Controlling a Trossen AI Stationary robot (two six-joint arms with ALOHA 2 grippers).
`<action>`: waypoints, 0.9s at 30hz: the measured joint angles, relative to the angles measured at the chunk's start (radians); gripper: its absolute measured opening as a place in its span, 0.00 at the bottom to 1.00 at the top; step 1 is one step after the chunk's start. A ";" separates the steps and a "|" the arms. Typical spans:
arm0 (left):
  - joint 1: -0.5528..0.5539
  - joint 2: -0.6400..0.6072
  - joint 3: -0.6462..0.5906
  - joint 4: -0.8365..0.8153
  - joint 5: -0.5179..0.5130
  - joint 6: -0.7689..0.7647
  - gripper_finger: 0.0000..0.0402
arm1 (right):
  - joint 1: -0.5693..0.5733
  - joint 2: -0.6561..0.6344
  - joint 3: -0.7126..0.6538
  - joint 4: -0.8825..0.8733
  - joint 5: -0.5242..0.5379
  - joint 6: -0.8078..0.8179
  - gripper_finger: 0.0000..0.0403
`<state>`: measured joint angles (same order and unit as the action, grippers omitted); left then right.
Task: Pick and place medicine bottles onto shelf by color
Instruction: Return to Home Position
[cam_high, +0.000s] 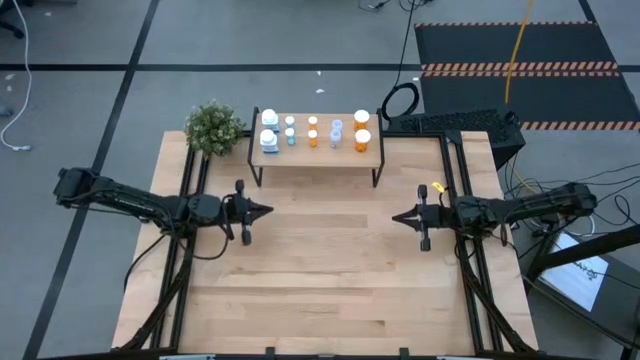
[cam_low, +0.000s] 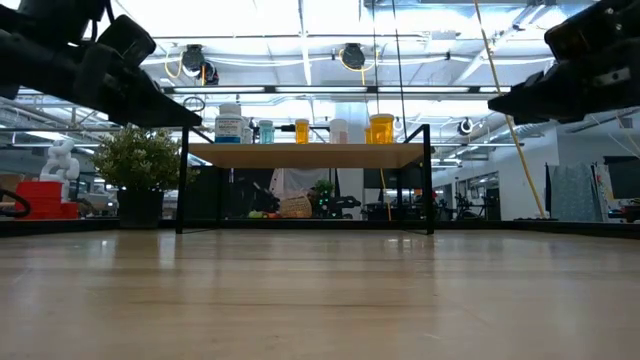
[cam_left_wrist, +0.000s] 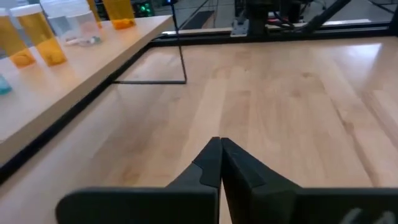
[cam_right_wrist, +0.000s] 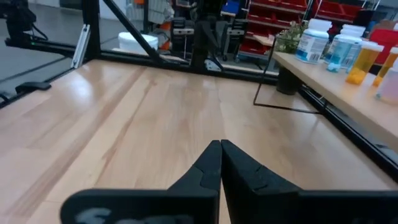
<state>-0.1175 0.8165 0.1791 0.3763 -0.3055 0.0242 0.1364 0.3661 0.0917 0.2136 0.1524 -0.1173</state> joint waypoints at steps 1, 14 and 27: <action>0.003 0.000 0.000 0.000 0.008 0.000 0.02 | 0.000 -0.006 -0.008 0.000 0.000 0.000 0.00; 0.013 0.000 -0.046 0.135 0.127 0.022 0.02 | 0.000 -0.071 -0.045 -0.008 -0.077 -0.008 0.00; 0.014 -0.001 -0.169 0.328 0.235 0.041 0.01 | 0.000 -0.184 -0.047 -0.089 -0.078 -0.027 0.00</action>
<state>-0.1040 0.8151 0.0097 0.7046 -0.0703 0.0655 0.1363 0.1822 0.0448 0.1248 0.0746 -0.1440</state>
